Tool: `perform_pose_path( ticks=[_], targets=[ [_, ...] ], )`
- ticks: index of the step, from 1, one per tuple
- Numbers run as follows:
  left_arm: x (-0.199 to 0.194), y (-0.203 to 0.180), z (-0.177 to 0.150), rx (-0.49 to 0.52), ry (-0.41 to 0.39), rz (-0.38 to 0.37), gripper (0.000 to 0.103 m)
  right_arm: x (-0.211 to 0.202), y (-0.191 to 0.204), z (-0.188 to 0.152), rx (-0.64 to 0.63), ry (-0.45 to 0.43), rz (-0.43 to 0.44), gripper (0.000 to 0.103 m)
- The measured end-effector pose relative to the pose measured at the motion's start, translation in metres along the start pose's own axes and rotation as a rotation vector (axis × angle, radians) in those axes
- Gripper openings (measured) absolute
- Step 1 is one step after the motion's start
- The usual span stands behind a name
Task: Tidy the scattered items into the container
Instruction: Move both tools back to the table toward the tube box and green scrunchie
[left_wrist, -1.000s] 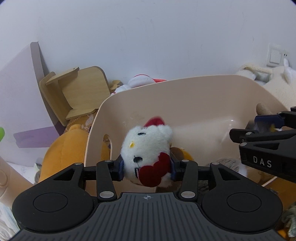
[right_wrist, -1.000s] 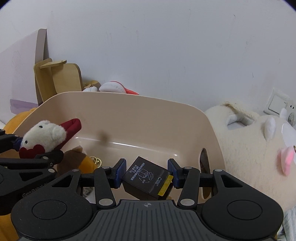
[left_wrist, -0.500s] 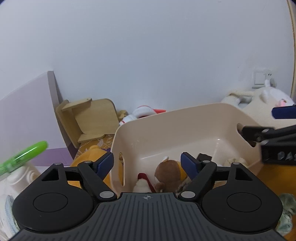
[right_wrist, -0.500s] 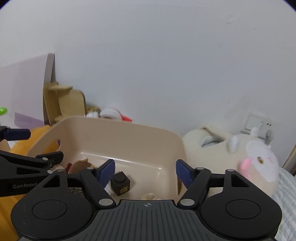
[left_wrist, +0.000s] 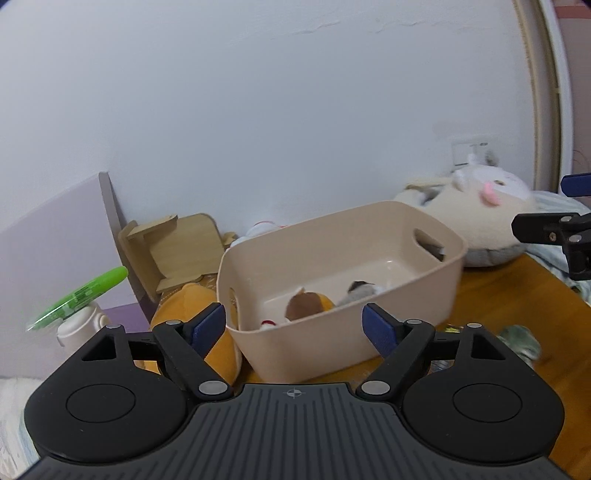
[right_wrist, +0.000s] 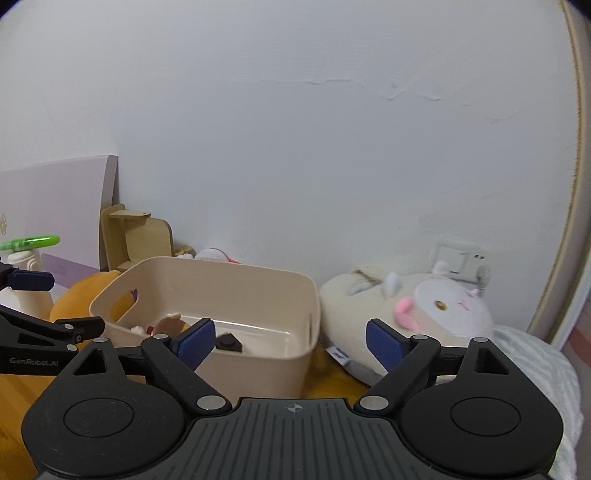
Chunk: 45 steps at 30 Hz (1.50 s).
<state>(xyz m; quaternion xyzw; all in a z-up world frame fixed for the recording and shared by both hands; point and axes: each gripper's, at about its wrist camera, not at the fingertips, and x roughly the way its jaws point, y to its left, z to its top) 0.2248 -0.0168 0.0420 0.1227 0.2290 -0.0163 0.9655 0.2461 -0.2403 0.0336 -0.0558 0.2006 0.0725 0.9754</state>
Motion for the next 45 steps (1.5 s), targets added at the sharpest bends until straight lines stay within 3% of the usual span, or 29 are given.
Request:
perform_pose_path(
  ticks=[10,18,31,45],
  targets=[
    [-0.036,-0.03,-0.041,0.017,0.047,-0.107,0.085,-0.05,-0.017,-0.044,-0.001,0.016,-0.03,0.103],
    [-0.04,-0.059,-0.067,0.05,0.127,-0.195,0.085,-0.056,-0.022,-0.078,-0.009,0.115,-0.025,0.103],
    [0.004,-0.074,-0.079,0.05,0.2,-0.217,0.085,-0.026,-0.023,-0.107,-0.037,0.249,0.002,0.103],
    [0.065,-0.089,-0.061,0.116,0.206,-0.225,0.085,0.017,-0.025,-0.117,-0.016,0.281,0.048,0.103]
  ],
)
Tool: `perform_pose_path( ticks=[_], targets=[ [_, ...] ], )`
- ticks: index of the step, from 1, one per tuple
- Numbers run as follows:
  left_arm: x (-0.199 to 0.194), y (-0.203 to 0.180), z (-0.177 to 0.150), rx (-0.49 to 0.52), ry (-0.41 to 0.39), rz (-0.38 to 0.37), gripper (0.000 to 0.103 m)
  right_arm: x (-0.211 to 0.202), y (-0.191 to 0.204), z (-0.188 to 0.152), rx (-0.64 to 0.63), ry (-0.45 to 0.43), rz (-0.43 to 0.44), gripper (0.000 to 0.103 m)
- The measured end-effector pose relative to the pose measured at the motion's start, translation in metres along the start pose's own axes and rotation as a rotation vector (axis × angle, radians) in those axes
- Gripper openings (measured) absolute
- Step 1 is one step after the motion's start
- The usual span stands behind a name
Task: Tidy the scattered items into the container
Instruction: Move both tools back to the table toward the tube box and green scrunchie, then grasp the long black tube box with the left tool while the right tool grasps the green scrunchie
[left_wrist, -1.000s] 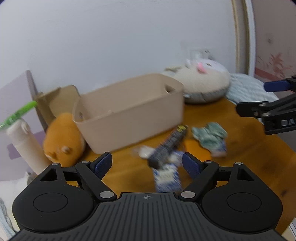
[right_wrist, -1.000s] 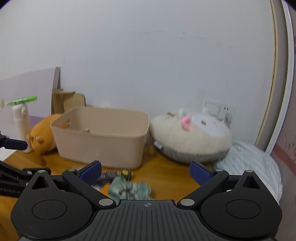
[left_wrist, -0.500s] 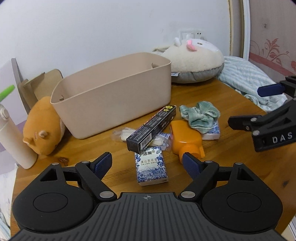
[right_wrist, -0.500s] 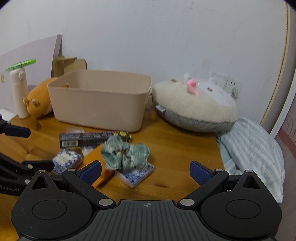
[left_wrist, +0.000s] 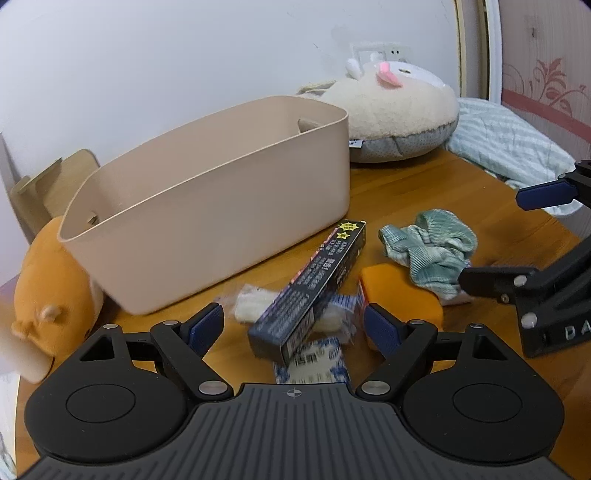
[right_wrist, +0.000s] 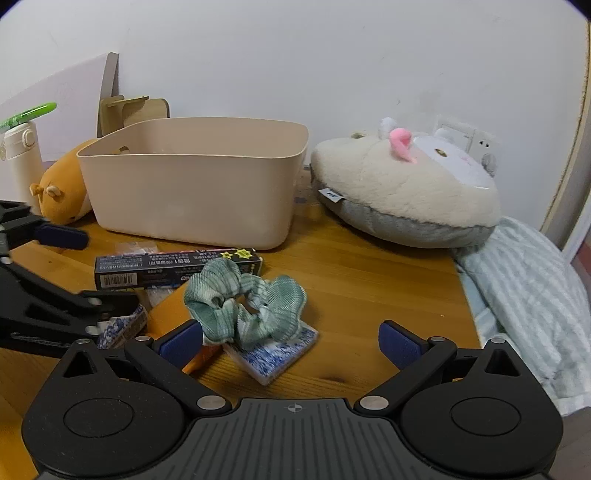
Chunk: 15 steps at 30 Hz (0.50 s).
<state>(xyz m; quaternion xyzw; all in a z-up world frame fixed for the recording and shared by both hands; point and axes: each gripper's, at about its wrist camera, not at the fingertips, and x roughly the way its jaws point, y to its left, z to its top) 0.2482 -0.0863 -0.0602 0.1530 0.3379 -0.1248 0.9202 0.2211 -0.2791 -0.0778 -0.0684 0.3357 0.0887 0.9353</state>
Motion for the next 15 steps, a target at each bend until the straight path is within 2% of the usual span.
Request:
perform_pose_path(
  ticks=[7,11,15],
  targets=[
    [0.02,0.006,0.004,-0.014,0.014,-0.021,0.082,0.016,0.007,0.003,-0.009,-0.002,0.032,0.102],
    [0.027,0.007,0.003,-0.013,0.029,-0.024,0.066,0.025,0.004,0.005,0.032,0.006,0.056,0.093],
    [0.031,0.008,0.004,-0.012,0.034,-0.047,0.06,0.032,-0.003,0.005,0.081,0.018,0.084,0.082]
  ],
)
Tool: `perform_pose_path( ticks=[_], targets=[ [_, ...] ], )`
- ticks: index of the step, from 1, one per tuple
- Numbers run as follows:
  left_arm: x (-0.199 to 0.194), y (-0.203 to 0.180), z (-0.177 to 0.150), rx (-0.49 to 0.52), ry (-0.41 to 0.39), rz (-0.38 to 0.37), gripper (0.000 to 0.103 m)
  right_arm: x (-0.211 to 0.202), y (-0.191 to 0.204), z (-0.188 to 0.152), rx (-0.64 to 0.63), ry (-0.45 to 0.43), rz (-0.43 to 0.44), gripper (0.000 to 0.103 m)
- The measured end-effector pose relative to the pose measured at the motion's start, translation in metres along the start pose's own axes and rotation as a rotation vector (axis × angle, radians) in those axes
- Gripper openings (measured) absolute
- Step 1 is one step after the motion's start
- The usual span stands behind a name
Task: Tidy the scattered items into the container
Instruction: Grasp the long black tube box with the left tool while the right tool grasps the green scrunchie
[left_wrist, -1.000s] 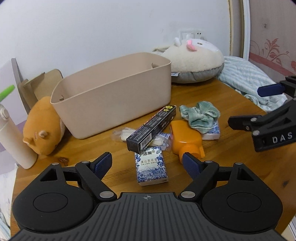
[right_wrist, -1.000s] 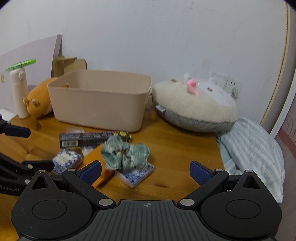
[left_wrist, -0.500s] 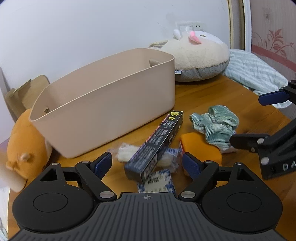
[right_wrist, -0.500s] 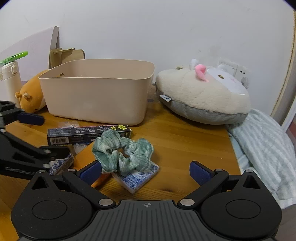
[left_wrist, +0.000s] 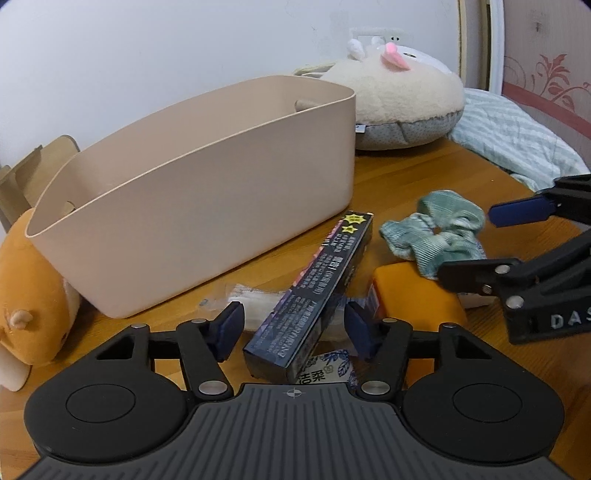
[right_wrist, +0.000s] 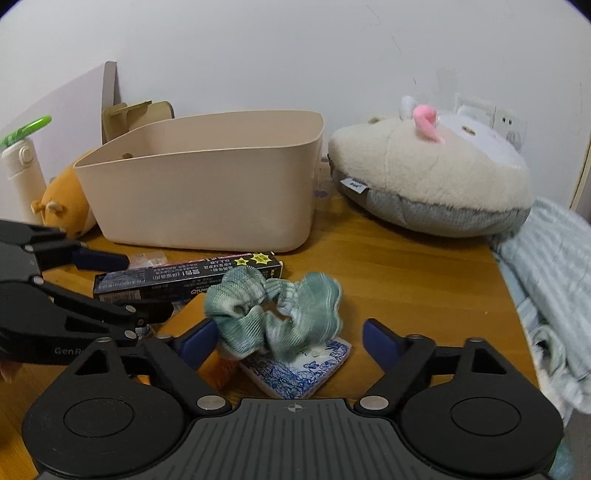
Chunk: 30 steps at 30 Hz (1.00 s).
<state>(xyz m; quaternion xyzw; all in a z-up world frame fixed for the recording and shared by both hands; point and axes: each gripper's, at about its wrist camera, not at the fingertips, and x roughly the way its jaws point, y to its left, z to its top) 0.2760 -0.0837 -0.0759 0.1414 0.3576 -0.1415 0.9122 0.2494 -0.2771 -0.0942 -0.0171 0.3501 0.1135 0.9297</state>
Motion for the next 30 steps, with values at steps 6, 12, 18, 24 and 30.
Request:
perform_pose_path(
  ticks=[6,12,18,24,30],
  targets=[
    [0.002,-0.003,0.003,0.013,-0.001,-0.02,0.045,0.007,-0.007,0.002,0.049,0.004,0.033,0.065],
    [0.001,-0.007,0.003,0.022,0.004,-0.031,0.035,0.01,-0.01,0.006,0.07,-0.005,0.046,0.035],
    [0.001,-0.006,0.001,0.012,0.011,-0.051,0.029,0.017,-0.006,0.004,0.05,0.024,0.053,0.009],
    [-0.003,-0.011,-0.001,0.021,0.009,-0.057,0.025,0.01,-0.006,0.003,0.065,0.004,0.053,0.007],
    [-0.011,-0.014,-0.003,0.024,-0.006,-0.04,0.024,-0.006,-0.004,0.007,0.058,-0.032,0.047,0.006]
  ],
)
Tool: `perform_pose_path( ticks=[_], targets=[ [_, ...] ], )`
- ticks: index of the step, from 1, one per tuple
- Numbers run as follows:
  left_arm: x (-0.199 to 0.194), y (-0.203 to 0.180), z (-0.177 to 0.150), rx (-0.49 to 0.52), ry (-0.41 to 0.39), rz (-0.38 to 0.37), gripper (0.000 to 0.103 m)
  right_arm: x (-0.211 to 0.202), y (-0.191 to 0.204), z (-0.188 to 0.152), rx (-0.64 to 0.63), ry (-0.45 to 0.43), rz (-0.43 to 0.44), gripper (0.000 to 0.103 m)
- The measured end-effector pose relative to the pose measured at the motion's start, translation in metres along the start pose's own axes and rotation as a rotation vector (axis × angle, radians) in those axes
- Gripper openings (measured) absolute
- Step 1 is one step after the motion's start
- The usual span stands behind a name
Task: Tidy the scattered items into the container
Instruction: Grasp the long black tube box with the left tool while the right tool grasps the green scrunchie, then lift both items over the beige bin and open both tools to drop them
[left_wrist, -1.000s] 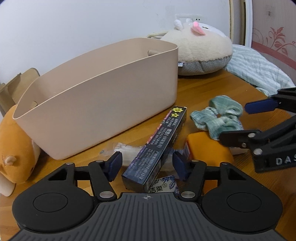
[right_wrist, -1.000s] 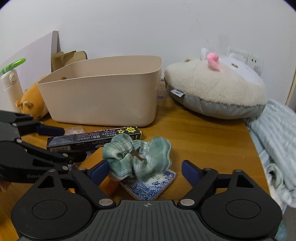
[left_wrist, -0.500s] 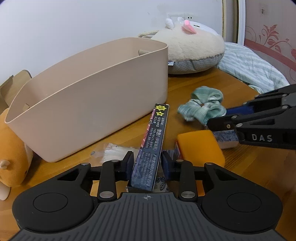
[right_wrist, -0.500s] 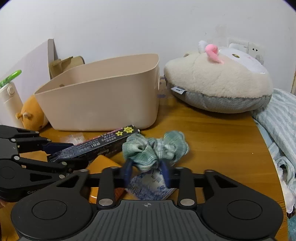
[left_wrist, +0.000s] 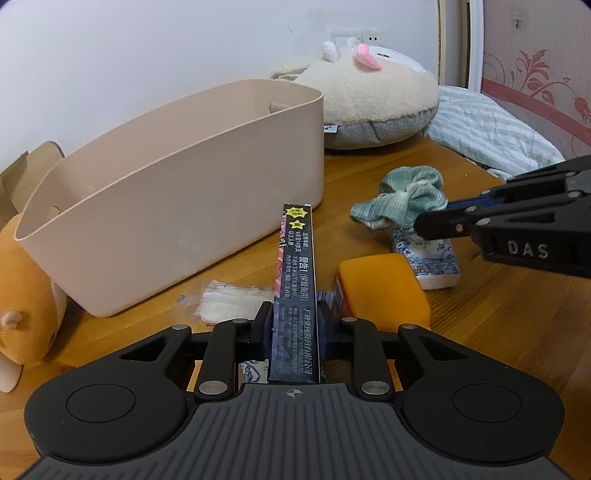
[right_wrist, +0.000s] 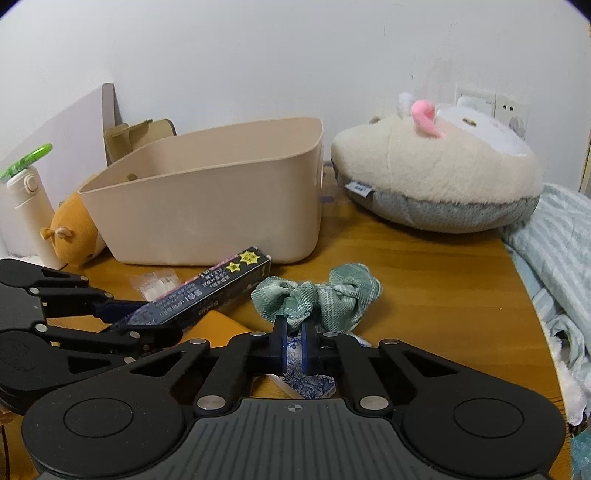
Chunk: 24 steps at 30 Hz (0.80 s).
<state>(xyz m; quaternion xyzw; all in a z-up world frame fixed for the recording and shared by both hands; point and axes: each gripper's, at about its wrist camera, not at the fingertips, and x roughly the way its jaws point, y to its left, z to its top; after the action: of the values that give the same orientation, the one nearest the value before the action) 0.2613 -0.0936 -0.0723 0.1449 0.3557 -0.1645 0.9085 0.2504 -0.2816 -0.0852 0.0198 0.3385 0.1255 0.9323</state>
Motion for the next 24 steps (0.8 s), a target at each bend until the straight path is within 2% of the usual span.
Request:
perform_pose_path(
  ticks=[12,20,24],
  targets=[
    [-0.035,0.0,-0.005,-0.002,-0.061,0.008,0.024,-0.032,0.014,0.005,-0.03,-0.064,-0.014,0.006],
    [-0.075,0.001,0.002,0.001,-0.148,0.012,0.024,-0.059,0.031,0.015,-0.062,-0.125,-0.019,0.006],
    [-0.093,0.008,0.007,0.002,-0.194,0.042,0.024,-0.071,0.039,0.026,-0.082,-0.158,-0.026,0.006]
  ],
)
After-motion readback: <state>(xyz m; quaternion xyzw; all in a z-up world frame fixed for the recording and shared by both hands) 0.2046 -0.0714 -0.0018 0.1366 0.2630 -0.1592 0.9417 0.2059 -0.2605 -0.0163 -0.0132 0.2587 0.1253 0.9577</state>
